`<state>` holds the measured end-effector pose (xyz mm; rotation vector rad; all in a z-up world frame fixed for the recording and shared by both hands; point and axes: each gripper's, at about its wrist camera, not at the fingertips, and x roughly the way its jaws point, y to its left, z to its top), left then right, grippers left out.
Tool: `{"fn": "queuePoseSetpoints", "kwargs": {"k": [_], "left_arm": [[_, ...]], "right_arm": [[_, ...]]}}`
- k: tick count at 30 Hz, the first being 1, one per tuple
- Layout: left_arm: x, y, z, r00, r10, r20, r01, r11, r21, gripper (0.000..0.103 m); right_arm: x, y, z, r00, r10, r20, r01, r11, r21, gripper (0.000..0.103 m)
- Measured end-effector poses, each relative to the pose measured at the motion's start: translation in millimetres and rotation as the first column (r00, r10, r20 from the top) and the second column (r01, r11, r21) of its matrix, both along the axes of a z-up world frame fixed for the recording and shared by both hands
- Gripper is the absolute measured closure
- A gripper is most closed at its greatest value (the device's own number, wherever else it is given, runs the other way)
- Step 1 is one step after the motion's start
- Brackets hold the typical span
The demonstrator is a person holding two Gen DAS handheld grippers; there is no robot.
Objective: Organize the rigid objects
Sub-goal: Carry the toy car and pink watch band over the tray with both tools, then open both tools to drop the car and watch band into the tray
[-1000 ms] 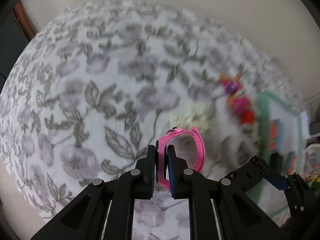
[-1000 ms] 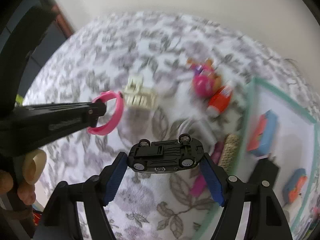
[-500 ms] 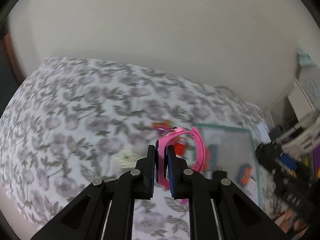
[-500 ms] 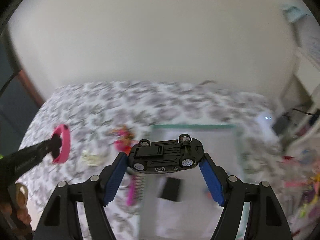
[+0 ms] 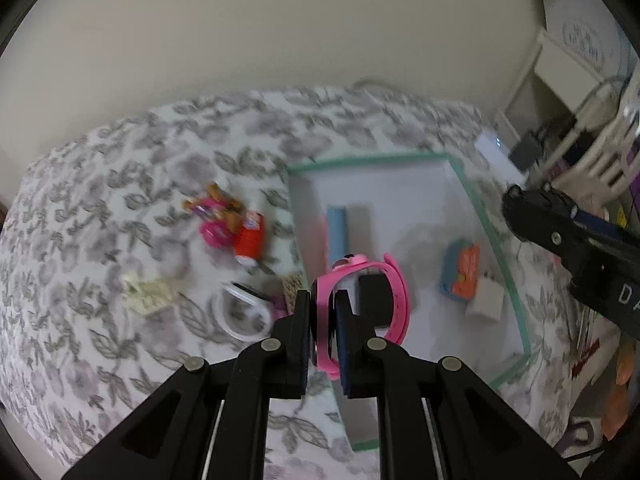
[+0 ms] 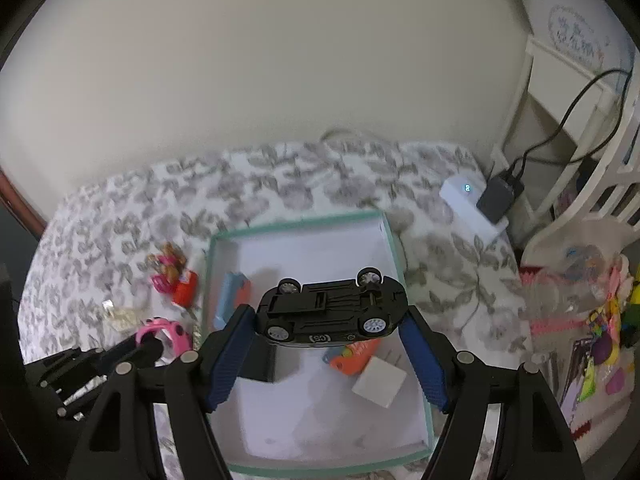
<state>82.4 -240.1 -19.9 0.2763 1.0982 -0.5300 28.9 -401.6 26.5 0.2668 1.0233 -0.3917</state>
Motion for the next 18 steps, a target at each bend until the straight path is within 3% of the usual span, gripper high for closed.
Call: {"fn": "queuePoseSetpoints", "kwargs": {"k": [10,18], "left_arm": [[-10.9,-22.4,-51.6,0.994,-0.046,-0.103,0.055,0.994,0.091,0.091],[-22.7,-34.3,-75.5,0.987,-0.077,-0.138,0.097,0.984,0.151,0.09]], "right_arm": [[11.8,-5.6,-78.4,0.977,0.022,-0.214,-0.005,0.997,0.081,0.026],[12.1,1.8,-107.4,0.955,0.053,-0.291,-0.029,0.996,0.088,0.026]]}}
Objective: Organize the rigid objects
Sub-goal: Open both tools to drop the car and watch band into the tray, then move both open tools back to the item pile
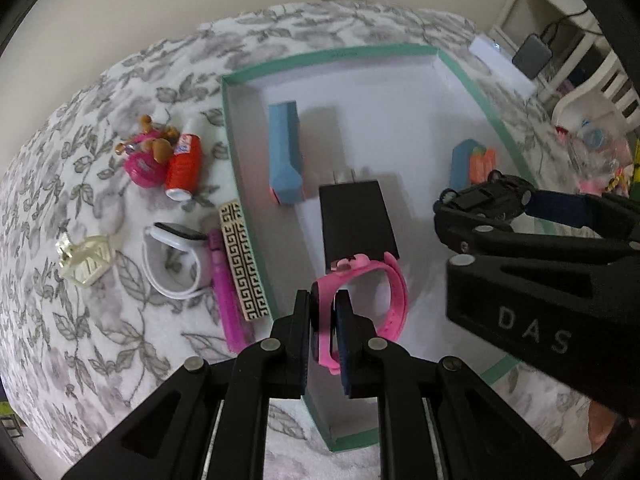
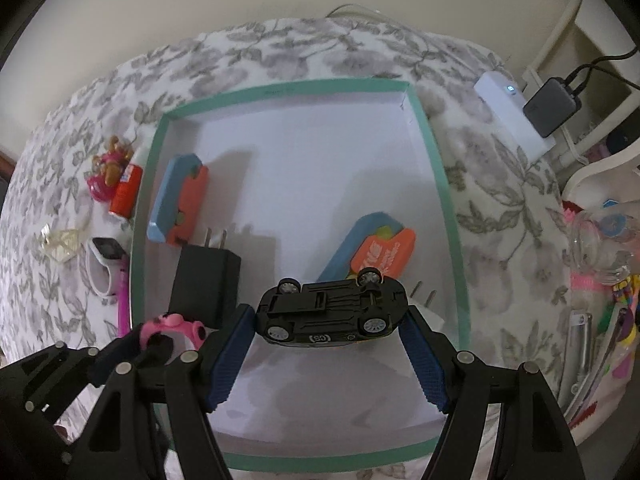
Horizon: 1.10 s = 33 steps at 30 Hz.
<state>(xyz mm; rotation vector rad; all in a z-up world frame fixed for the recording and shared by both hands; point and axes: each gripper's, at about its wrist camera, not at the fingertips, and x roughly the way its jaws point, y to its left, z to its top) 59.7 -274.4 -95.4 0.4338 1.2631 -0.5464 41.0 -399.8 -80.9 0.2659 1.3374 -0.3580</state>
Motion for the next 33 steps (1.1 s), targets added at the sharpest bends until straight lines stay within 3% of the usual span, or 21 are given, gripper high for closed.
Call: {"fn": "queuePoseSetpoints", "kwargs": {"k": [10,11,13,15,27,33], "left_arm": [[-4.5,-5.3,-7.9,1.0,-0.013,-0.004,0.013,0.999,0.034,0.088],[-5.7,-6.2,-7.3,1.0,-0.015,-0.004,0.015,0.999,0.034,0.086],[-5.9,-7.1,-5.6,1.0,-0.012,-0.011,0.012,1.0,0.024,0.061],[-4.1,-6.2,-0.8,0.999,-0.007,-0.032,0.007,1.0,-0.012,0.055],[10.8,14.4,37.7,0.999,0.041,-0.011,-0.041,0.994,-0.101,0.034],[29.1,40.7,48.3,0.99,0.139,0.013,-0.136,0.982,-0.129,0.033]], "right_arm": [[2.4,3.8,-9.3,1.0,0.008,-0.024,-0.008,1.0,-0.001,0.026],[2.4,3.8,-8.2,1.0,0.008,-0.021,-0.008,1.0,0.001,0.026],[1.7,4.0,-4.7,1.0,0.006,-0.016,-0.006,1.0,0.004,0.026],[2.8,3.1,-0.8,1.0,0.001,-0.007,-0.001,1.0,0.004,0.026],[0.6,3.6,52.2,0.991,-0.02,0.136,0.024,0.999,-0.031,0.026],[-2.4,4.7,83.7,0.974,-0.039,0.221,0.054,0.996,-0.065,0.026]]}}
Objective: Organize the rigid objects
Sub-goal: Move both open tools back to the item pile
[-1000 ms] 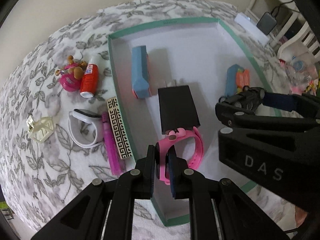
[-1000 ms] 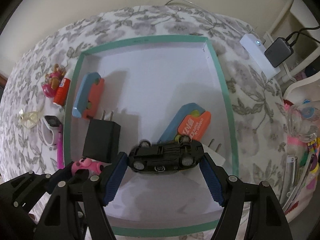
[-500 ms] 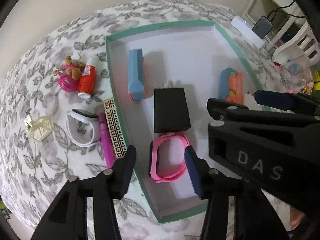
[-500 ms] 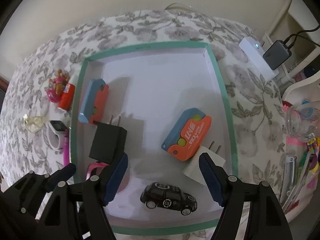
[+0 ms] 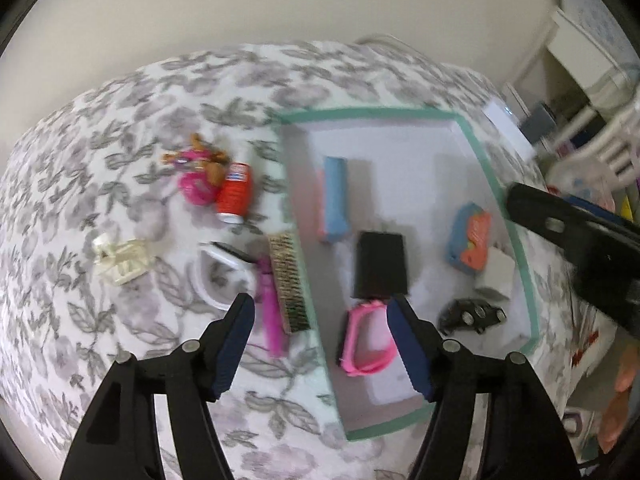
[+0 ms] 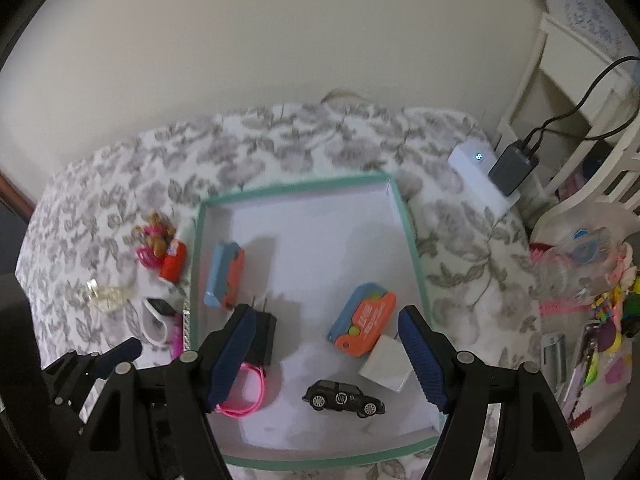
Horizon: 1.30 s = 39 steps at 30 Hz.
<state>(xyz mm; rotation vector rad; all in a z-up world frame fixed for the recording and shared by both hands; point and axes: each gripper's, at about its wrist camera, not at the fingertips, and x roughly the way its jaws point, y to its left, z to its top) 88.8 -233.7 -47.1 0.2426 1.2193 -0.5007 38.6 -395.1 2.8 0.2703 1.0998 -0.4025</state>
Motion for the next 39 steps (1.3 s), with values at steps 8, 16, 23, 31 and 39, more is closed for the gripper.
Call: {"fn": "queuePoseSetpoints", "kwargs": {"k": [8,16,23,31,39], "left_arm": [[30.0,49.3,11.8,0.983,0.176,0.046,-0.175,0.984,-0.022,0.029],[68.6,115.2,9.4,0.937,0.348,0.024,-0.345,0.935,-0.078,0.009],[87.2,188.6,-1.4,0.848,0.53,-0.015,-0.529,0.843,-0.102,0.006],[97.3,244.4,-12.4,0.77,0.637,-0.029,-0.637,0.766,-0.087,0.005],[106.4,239.3,-19.7,0.787,0.614,-0.063,-0.618,0.782,-0.084,0.005]], "right_arm": [[5.6,6.1,1.3,1.0,0.014,0.017,-0.014,1.0,0.014,0.024],[21.8,35.2,-11.0,0.996,0.086,0.01,-0.086,0.996,0.016,0.007],[38.5,67.1,-22.4,0.988,0.157,0.004,-0.157,0.987,0.041,0.003],[57.5,109.9,-36.8,0.967,0.255,-0.004,-0.254,0.965,0.067,0.002],[78.3,144.8,-59.7,0.94,0.338,-0.051,-0.334,0.94,0.064,0.002]]}}
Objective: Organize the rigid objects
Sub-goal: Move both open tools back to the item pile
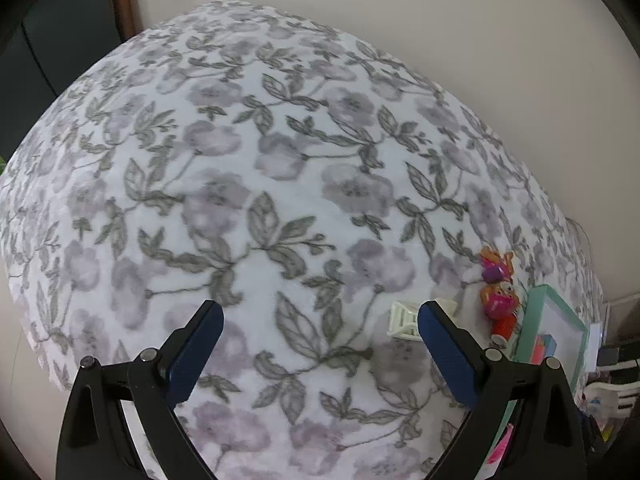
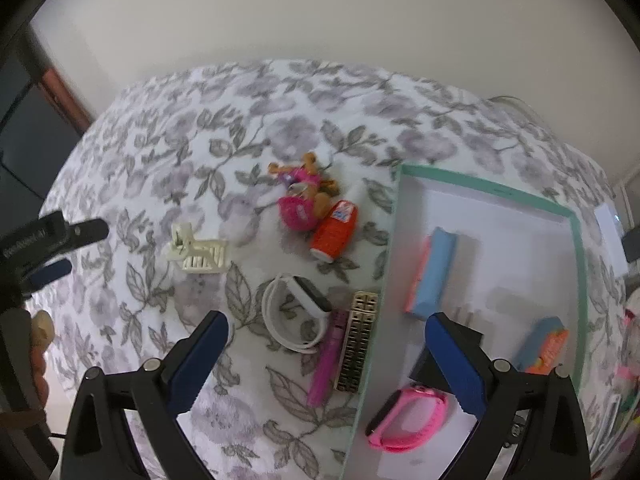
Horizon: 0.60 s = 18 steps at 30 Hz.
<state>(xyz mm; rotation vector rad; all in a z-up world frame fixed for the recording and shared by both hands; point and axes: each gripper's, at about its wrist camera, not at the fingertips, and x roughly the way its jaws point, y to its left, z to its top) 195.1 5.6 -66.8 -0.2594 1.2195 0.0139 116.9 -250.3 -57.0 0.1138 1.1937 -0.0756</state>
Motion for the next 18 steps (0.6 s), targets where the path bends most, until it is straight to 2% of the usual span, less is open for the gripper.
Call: {"fn": "queuePoseSetpoints", "kwargs": {"k": [8,13,18], "left_arm": [[11.8,-32.4,-10.9,0.994,-0.1,-0.038,0.1,0.995,0.015,0.005],[17.5,-52.2,-20.2,0.986,-0.157,-0.06,0.159,0.987,0.033,0.005],[20.0,-65.1,-25.8,0.979,-0.198,-0.057,0.199,0.98,0.022,0.005]], "right_arm": [[19.1,21.4,-21.4,0.998,0.065,-0.001,-0.065,0.998,0.007,0.002],[24.9,31.8,-38.0,0.994,0.106,-0.038,-0.107,0.994,-0.018,0.003],[28.7,34.2,-50.1,0.99,0.124,-0.069,-0.126,0.992,-0.029,0.013]]}}
